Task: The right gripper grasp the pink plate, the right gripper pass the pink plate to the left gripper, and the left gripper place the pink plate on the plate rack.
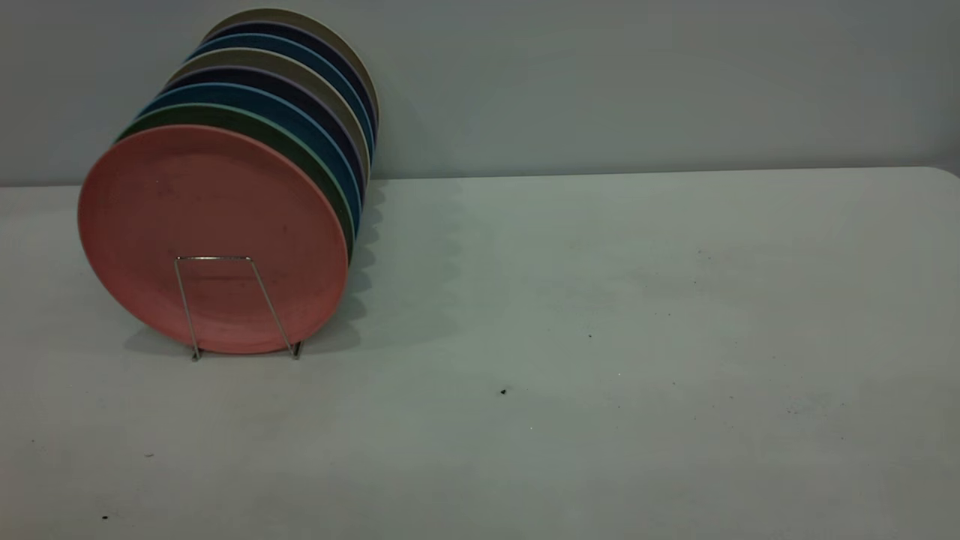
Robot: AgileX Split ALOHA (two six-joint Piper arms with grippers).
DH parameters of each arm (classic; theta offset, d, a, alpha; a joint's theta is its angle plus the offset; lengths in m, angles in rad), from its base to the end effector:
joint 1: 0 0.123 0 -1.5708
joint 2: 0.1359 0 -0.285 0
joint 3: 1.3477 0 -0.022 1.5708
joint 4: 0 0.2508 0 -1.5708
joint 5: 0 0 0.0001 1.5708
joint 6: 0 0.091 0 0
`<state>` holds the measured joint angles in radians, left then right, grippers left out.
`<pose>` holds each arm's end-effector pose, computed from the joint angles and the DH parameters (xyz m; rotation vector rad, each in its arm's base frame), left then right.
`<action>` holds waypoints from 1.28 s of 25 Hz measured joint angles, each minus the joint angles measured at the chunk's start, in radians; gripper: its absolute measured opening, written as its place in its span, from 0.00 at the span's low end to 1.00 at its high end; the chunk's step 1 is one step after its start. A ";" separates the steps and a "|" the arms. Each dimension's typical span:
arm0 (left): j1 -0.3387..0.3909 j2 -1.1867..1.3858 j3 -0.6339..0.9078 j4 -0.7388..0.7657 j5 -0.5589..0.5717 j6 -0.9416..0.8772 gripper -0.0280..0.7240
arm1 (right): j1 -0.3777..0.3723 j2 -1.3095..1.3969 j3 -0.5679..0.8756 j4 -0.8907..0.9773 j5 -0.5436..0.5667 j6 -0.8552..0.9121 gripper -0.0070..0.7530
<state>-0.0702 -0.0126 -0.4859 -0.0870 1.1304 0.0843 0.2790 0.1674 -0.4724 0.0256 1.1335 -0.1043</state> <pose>-0.0089 -0.0066 0.2680 0.1708 2.1068 -0.0969 0.0171 0.0071 0.2628 -0.4402 2.2726 0.1211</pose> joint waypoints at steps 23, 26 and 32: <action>0.000 -0.009 0.000 0.000 0.000 0.002 0.46 | -0.202 -0.185 0.000 0.003 0.001 0.000 0.74; 0.000 -0.009 0.000 0.000 0.000 0.002 0.46 | -0.214 -0.185 0.000 0.003 0.002 0.000 0.74; 0.000 -0.009 0.000 0.000 0.000 0.002 0.46 | -0.215 -0.185 0.000 0.005 0.002 0.000 0.74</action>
<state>-0.0702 -0.0217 -0.4859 -0.0870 1.1307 0.0864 0.0638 -0.0171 -0.4724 0.0307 1.1358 -0.1043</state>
